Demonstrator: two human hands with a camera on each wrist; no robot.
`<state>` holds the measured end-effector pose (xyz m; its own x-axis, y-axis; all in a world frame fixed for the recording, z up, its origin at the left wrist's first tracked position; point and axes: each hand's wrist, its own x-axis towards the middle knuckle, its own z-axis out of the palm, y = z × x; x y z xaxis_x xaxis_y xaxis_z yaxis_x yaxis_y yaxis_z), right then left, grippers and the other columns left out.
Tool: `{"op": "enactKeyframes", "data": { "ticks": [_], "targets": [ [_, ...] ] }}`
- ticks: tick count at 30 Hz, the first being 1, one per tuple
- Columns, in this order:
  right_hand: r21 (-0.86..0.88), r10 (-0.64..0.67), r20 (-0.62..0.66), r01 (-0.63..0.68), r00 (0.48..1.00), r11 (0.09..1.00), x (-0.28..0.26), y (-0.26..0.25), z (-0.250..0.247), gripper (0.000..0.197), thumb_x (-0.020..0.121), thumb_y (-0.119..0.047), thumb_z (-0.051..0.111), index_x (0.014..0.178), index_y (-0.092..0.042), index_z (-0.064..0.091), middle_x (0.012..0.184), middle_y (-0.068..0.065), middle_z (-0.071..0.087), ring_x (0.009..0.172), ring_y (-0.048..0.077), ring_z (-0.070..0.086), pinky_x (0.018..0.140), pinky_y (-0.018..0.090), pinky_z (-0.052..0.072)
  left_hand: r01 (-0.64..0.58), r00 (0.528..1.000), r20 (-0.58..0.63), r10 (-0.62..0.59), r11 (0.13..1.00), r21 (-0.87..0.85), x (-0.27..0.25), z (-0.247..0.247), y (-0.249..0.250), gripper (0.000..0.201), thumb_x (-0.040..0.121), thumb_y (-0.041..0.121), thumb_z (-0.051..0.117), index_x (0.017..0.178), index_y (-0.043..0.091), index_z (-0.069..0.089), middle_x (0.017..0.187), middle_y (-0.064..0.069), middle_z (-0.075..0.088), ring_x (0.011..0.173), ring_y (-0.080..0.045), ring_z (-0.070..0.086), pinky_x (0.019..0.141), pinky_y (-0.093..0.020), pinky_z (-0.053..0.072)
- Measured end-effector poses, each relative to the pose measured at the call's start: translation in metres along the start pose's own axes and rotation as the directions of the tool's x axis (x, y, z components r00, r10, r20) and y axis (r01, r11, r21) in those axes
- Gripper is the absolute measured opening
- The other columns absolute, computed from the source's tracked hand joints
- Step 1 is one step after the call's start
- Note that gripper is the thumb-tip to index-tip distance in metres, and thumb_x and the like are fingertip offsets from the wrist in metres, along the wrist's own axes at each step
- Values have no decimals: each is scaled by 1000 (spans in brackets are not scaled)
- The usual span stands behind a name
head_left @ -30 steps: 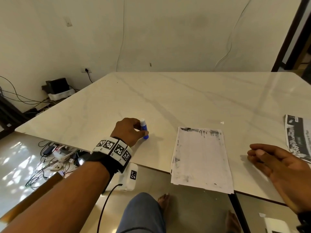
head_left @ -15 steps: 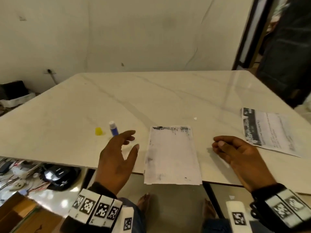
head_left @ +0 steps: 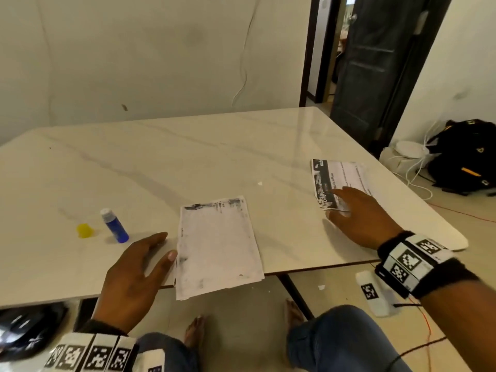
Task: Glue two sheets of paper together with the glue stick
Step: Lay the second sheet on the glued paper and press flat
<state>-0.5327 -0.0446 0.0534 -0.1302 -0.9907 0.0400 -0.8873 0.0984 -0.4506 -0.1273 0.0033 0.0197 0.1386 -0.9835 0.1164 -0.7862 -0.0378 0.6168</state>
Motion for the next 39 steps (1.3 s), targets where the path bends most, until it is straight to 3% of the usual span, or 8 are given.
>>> {"op": "enactKeyframes", "data": {
  "ticks": [4, 8, 15, 19, 22, 26, 32, 39],
  "targets": [
    [-262, 79, 144, -39, 986, 964, -27, 6, -1, 67, 90, -70, 39, 148, -36, 35, 160, -4, 34, 146, 26, 30, 118, 59, 16, 2, 1000, 12, -2, 1000, -3, -2, -3, 4, 60, 85, 58, 50, 137, 28, 54, 137, 4, 60, 122, -19, 57, 103, -41, 46],
    [-218, -35, 87, 53, 996, 974, -64, 8, 2, 92, 68, -90, 41, 144, -39, 38, 152, -7, 44, 139, 24, 39, 114, 56, 29, 9, 999, 39, -8, 999, -36, -4, -6, 7, 66, 82, 61, 49, 139, 28, 52, 140, 4, 58, 125, -19, 55, 104, -41, 45],
    [-167, -91, -62, 80, 994, 983, -86, 14, 15, 73, 71, -51, 81, 137, -33, 54, 136, -2, 62, 124, 26, 53, 99, 51, 47, -367, 929, 95, 357, 921, 132, -19, 8, 58, 70, 78, 79, 55, 138, 44, 45, 140, 25, 48, 126, 0, 46, 109, -32, 38],
    [-116, -65, -91, 54, 994, 992, -94, 11, 11, 62, 74, -48, 79, 131, -38, 57, 132, -4, 64, 122, 24, 55, 98, 52, 50, -301, 953, 96, 286, 921, 246, 0, 7, 78, 58, 88, 74, 40, 134, 41, 52, 140, 18, 55, 129, -8, 50, 107, -34, 37],
    [-45, -45, -95, 41, 994, 998, -100, 11, 8, 49, 79, -51, 69, 126, -40, 61, 127, -4, 66, 115, 21, 58, 95, 51, 53, -306, 940, 288, 184, 829, 468, 20, 1, 88, 58, 92, 71, 31, 140, 42, 46, 148, 14, 50, 136, -13, 44, 114, -44, 29],
    [68, -63, -142, 73, 988, 995, -103, 11, 0, 41, 82, -45, 57, 118, -30, 69, 116, 2, 72, 96, 10, 54, 87, 35, 50, -369, 861, 507, 39, 734, 570, 44, 9, 109, 58, 96, 67, 26, 150, 46, 30, 161, 7, 31, 144, -22, 34, 116, -50, 23],
    [215, -51, -283, 115, 958, 970, -104, 11, -9, 27, 87, -32, 65, 113, -37, 61, 118, 4, 69, 100, 11, 50, 83, 28, 43, -474, 775, 627, 77, 728, 496, 66, 21, 118, 50, 98, 62, 32, 145, 47, 42, 157, 9, 38, 142, -18, 37, 115, -44, 28],
    [225, -90, -328, 170, 941, 959, -105, 14, -16, 21, 90, -63, 48, 110, -66, 52, 117, -41, 51, 105, 3, 52, 90, 28, 47, -692, 566, 766, 306, 681, 239, 93, 7, 113, 51, 92, 20, 66, 139, 35, 55, 157, 14, 38, 143, -11, 38, 118, -37, 30]
  ]
}}
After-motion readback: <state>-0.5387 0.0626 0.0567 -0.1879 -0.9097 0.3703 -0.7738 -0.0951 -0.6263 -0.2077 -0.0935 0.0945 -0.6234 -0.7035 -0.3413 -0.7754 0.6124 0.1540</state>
